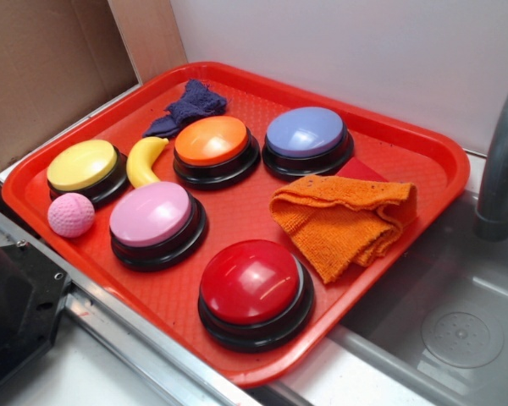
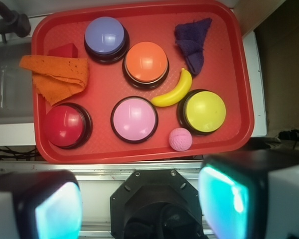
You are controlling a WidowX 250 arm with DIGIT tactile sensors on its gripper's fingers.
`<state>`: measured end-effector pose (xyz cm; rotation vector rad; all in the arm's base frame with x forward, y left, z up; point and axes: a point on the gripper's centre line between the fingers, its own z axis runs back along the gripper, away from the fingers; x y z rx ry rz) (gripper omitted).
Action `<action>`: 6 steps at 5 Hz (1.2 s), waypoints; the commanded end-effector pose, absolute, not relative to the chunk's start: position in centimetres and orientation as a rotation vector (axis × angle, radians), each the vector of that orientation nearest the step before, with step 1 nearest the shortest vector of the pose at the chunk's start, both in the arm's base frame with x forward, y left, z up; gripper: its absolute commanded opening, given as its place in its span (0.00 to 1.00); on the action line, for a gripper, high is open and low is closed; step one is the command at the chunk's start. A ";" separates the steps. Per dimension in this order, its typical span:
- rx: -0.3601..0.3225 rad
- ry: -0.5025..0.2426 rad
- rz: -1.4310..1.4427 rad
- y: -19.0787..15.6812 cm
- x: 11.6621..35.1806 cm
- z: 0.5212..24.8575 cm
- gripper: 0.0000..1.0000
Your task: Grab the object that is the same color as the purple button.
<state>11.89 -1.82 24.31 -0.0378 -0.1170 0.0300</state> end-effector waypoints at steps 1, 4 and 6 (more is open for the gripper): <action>-0.038 -0.117 0.030 -1.8 11.9 24.3 1.00; -0.015 -0.151 0.298 1.1 20.1 19.9 1.00; -0.014 -0.266 0.539 4.6 25.5 16.0 1.00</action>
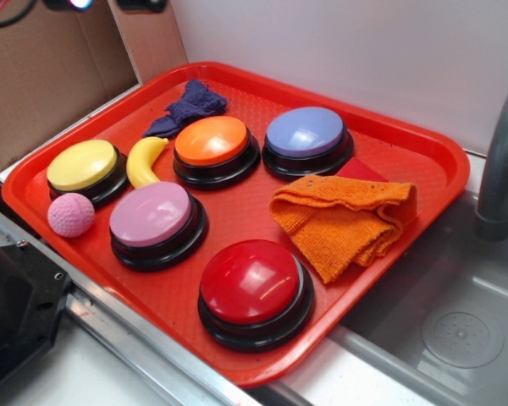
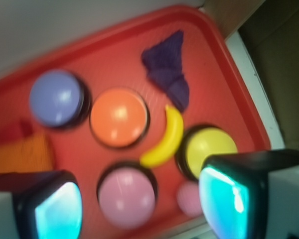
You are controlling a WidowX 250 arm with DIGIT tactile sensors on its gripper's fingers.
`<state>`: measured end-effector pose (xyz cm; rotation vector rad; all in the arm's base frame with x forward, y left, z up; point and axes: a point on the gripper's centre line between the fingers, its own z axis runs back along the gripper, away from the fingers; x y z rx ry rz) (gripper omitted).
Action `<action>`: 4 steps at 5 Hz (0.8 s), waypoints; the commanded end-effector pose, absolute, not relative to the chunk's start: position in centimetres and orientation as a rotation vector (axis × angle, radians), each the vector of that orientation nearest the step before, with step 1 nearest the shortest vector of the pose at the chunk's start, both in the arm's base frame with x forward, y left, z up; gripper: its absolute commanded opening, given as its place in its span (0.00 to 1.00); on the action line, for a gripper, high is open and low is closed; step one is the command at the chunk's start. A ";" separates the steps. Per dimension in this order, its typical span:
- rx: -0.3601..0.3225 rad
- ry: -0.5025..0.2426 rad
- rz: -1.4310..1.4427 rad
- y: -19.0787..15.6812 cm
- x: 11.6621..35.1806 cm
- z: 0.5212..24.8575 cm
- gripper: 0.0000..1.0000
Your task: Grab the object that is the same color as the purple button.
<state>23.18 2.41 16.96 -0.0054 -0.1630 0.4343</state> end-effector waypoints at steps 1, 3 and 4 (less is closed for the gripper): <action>-0.052 -0.343 0.579 6.3 27.1 13.8 1.00; -0.050 -0.375 0.684 9.3 29.3 8.8 1.00; 0.018 -0.362 0.729 10.0 29.9 6.3 1.00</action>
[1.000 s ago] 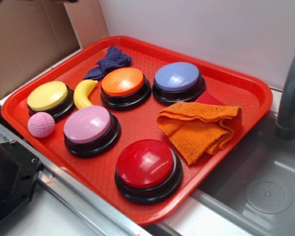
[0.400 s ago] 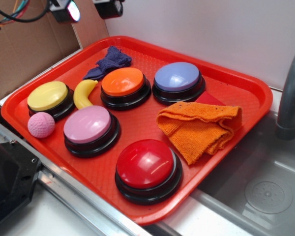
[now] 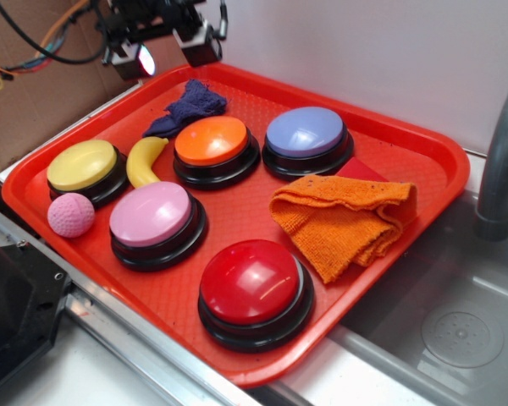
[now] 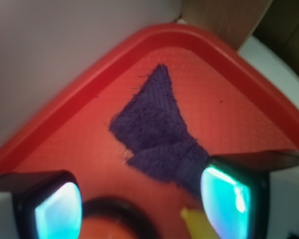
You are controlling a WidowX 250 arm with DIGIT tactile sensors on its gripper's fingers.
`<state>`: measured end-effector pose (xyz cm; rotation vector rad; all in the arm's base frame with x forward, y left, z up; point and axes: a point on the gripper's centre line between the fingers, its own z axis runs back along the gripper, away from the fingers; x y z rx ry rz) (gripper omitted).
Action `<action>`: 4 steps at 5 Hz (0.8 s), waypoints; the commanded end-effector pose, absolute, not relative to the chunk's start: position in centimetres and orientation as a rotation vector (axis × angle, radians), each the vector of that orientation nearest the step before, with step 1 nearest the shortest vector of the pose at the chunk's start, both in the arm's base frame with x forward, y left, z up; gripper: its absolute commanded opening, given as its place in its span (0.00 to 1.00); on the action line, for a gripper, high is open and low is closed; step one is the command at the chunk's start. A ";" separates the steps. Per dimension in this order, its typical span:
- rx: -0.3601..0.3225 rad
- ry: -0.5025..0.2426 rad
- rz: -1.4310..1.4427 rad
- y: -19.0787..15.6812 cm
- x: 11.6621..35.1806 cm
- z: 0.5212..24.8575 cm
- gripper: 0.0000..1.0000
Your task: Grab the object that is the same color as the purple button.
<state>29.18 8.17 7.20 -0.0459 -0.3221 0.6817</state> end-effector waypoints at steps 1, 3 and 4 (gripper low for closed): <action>0.028 -0.337 0.754 10.7 30.1 4.4 1.00; -0.025 -0.309 0.754 10.4 30.2 1.6 0.00; -0.033 -0.297 0.748 10.4 30.2 1.7 0.00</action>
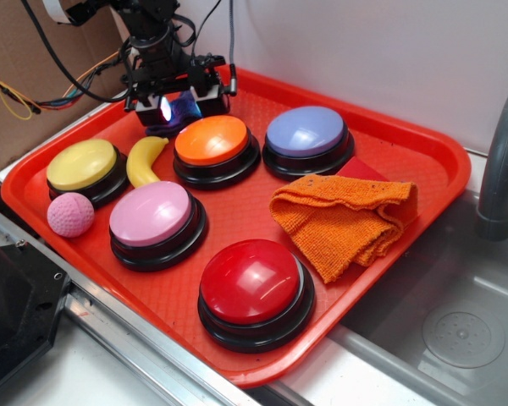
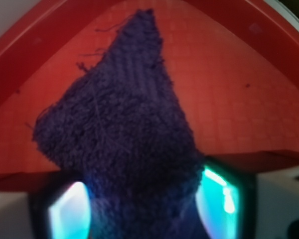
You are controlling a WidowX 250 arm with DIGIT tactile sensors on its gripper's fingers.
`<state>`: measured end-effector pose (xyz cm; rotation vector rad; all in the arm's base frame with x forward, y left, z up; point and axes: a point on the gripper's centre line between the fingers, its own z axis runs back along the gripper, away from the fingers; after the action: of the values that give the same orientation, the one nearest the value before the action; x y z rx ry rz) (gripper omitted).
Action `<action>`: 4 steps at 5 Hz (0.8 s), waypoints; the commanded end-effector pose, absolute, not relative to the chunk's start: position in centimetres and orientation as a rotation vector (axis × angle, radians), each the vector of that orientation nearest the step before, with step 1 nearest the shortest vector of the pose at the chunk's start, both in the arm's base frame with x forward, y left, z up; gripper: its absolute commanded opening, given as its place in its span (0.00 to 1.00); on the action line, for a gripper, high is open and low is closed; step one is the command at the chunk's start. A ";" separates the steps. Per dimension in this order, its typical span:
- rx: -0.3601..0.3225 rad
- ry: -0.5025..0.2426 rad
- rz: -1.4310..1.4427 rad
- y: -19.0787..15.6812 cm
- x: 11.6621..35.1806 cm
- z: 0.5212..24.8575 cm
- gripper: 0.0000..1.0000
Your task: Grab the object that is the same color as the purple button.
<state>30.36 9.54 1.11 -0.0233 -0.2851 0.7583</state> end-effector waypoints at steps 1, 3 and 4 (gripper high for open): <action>-0.029 -0.295 0.739 10.2 30.3 1.9 0.00; 0.123 -0.322 0.646 9.2 30.8 5.1 0.00; 0.155 -0.340 0.589 8.3 31.2 6.3 0.00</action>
<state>29.95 7.47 3.24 0.1659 -0.2427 0.5874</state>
